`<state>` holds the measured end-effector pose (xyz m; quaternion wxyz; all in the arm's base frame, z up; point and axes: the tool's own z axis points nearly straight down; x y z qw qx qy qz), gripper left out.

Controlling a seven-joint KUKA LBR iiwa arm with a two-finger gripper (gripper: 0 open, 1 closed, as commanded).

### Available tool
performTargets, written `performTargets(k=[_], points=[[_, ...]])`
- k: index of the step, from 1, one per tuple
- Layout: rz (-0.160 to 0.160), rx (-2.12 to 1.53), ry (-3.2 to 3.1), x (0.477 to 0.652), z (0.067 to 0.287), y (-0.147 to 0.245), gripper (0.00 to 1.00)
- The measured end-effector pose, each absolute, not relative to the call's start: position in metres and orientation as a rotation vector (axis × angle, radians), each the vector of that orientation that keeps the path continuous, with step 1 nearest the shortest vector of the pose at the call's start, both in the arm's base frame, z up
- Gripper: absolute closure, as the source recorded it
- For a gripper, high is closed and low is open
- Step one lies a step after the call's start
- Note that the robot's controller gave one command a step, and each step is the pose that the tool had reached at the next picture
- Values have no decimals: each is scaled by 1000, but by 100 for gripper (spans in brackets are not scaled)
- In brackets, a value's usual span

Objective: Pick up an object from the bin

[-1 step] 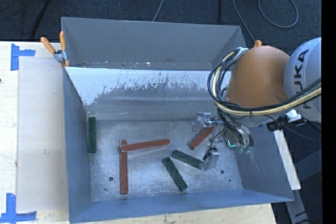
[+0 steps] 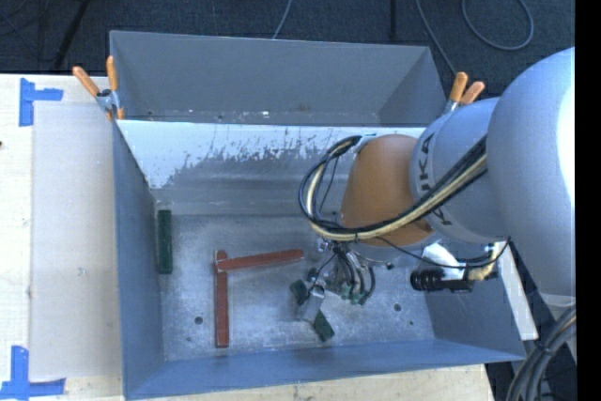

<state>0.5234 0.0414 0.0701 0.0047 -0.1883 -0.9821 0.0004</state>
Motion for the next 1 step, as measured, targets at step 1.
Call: performTargets(k=[1], points=[[-2,-150,-3137,508,70,50,0]])
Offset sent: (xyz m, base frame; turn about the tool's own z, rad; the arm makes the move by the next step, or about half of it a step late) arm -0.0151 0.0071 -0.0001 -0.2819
